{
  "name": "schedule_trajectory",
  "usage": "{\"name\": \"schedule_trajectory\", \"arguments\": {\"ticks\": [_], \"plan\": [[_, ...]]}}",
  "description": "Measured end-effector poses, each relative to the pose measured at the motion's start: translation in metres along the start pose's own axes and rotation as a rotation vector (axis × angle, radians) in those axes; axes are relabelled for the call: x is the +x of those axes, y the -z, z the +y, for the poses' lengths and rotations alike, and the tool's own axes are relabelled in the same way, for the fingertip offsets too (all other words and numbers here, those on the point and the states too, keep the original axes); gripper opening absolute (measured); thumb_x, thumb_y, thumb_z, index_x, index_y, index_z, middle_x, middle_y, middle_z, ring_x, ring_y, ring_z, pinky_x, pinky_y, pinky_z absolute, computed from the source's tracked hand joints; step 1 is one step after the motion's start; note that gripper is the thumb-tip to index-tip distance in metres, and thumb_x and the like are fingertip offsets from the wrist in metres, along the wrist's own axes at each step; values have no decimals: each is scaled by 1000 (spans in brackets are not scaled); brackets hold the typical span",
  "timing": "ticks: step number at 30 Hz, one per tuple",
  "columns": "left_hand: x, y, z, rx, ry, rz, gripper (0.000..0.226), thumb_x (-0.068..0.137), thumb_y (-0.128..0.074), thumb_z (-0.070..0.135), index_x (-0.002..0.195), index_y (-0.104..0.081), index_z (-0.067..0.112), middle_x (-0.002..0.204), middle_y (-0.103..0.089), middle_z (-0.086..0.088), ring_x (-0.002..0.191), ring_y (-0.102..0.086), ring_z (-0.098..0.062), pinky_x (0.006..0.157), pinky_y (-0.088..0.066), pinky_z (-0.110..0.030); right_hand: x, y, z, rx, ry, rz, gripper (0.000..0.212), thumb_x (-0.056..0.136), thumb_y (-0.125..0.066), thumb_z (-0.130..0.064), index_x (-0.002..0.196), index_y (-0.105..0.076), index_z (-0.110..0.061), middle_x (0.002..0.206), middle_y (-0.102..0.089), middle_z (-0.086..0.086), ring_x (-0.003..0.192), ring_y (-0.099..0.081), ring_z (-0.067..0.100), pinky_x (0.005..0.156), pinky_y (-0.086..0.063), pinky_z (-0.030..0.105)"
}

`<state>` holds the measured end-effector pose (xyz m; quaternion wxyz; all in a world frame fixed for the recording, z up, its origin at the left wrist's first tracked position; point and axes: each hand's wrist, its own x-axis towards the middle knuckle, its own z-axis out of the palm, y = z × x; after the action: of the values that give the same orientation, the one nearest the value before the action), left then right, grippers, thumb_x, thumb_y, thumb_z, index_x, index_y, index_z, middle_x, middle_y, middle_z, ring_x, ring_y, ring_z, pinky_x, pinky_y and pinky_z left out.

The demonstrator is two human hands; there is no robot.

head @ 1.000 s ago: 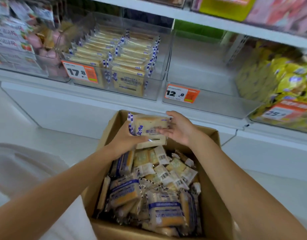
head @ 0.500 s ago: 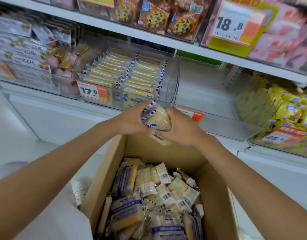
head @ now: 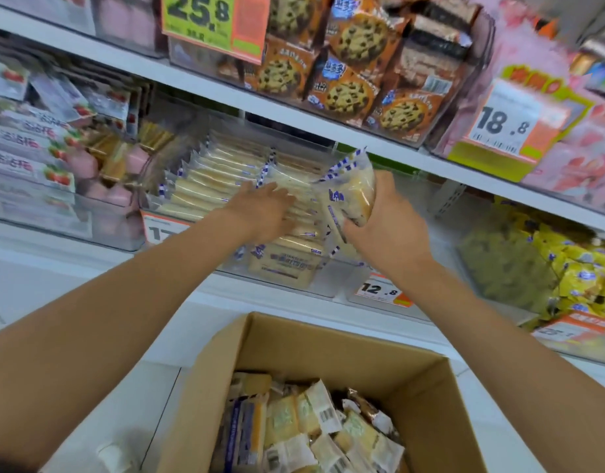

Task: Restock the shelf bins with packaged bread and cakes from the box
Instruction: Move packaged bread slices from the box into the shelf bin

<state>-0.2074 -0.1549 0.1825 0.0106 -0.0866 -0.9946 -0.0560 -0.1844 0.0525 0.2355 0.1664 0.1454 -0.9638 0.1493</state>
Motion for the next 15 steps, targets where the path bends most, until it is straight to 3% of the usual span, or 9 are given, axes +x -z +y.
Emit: {"name": "schedule_trajectory", "arguments": {"ticks": [3, 5, 7, 9, 11, 13, 15], "plan": [[2, -10, -6, -3, 18, -29, 61, 101, -23, 56, 155, -24, 26, 164, -17, 4, 152, -7, -19, 120, -11, -51, 18, -13, 2, -8, -189, -64, 46, 83, -66, -33, 105, -29, -17, 95, -57, 7, 82, -59, 32, 64, -44, 36], [2, -12, -8, 3, 9, -10, 62, 101, -21, 58, 155, -23, 27, 164, -17, 4, 152, -8, -19, 120, -11, -51, 31, -21, 0, 2, -250, -70, 53, 83, -68, -30, 116, -32, -11, 109, -56, 11, 93, -60, 34, 69, -45, 38], [2, -11, -7, 4, 1, -26, 63, 100, -23, 59, 154, -25, 28, 163, -19, 4, 151, -11, -19, 119, -11, -51, 45, -30, -5, -59, -293, -79, 73, 83, -69, -26, 137, -25, -5, 128, -46, 15, 110, -55, 37, 75, -42, 36], [7, -5, -7, -9, 9, -26, 58, 99, -29, 59, 148, -37, 30, 157, -33, 1, 145, -26, -22, 115, -16, -50, 59, -37, -7, -145, -313, -75, 88, 83, -68, -25, 149, -13, -3, 138, -38, 16, 123, -47, 37, 80, -39, 37], [19, 7, -10, -44, 28, 70, 46, 96, -37, 55, 132, -53, 30, 143, -51, -3, 132, -43, -25, 110, -25, -47, 74, -43, -5, -200, -292, -81, 83, 84, -67, -23, 148, -18, -3, 138, -39, 18, 126, -44, 36, 86, -42, 38], [38, 13, -16, -78, 7, 125, 51, 94, -41, 58, 138, -48, 32, 152, -40, -5, 139, -35, -26, 114, -21, -47, 89, -54, -1, -262, -238, -104, 78, 85, -66, -24, 146, -23, -2, 139, -41, 22, 127, -42, 37, 97, -42, 40], [52, 10, -24, -82, -1, 12, 74, 90, -36, 72, 154, -22, 37, 165, -10, 0, 151, -8, -24, 120, -5, -52, 108, -70, 4, -308, -216, -145, 89, 88, -64, -35, 152, -12, -1, 147, -34, 23, 135, -34, 39, 108, -34, 42]]}}
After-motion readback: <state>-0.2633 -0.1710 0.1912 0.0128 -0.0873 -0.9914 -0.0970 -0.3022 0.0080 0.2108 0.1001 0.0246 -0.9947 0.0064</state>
